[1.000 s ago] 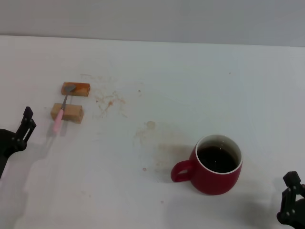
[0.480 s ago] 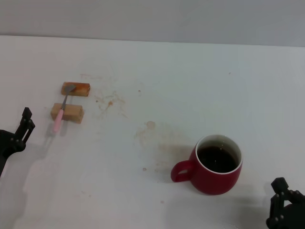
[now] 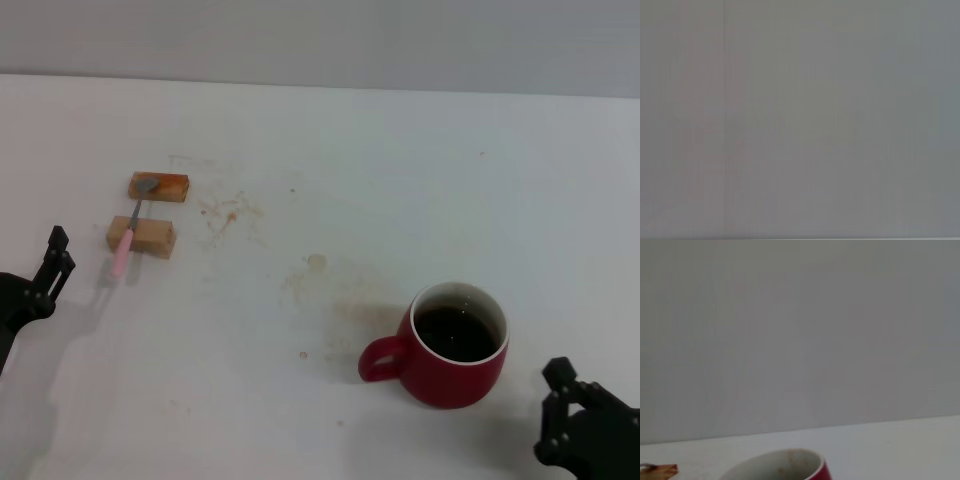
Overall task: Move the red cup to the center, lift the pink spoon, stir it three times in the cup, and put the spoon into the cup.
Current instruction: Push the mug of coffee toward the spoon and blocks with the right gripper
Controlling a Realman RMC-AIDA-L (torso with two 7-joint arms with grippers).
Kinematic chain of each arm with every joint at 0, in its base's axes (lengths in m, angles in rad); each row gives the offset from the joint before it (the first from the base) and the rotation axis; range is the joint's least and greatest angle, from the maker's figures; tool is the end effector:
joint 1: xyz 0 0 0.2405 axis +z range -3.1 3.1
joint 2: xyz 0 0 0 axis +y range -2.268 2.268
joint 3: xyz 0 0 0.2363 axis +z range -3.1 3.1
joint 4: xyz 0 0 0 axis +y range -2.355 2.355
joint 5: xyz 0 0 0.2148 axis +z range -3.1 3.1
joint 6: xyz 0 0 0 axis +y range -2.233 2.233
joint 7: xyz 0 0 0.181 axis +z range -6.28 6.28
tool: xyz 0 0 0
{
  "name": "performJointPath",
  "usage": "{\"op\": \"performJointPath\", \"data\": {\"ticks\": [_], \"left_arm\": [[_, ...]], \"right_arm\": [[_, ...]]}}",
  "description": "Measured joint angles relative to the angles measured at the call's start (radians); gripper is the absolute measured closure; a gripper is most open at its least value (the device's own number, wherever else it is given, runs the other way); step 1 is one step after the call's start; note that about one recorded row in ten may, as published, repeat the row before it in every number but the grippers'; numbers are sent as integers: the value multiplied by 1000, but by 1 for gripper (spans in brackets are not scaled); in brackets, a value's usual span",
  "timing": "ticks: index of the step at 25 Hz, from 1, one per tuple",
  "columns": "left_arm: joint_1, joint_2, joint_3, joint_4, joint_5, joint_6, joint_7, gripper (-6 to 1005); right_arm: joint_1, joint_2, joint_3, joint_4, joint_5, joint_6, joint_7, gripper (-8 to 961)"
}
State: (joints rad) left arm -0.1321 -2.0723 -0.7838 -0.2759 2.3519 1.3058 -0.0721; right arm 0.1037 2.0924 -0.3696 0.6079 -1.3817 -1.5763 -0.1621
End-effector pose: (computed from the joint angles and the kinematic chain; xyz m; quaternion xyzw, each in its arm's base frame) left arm -0.3440 0.2695 -0.0193 -0.6859 -0.2422 -0.2842 0.6246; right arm 0.2829 0.1619 -0.1062 -0.7180 0.3167 0.3155 0.5335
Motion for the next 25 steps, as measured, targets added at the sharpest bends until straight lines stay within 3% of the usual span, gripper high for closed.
{"op": "performJointPath", "data": {"ticks": [25], "left_arm": [[-8,2,-1,-1,-8,7,0,183]], "right_arm": [[145,0,7,-18,-2,115,9,952]]}}
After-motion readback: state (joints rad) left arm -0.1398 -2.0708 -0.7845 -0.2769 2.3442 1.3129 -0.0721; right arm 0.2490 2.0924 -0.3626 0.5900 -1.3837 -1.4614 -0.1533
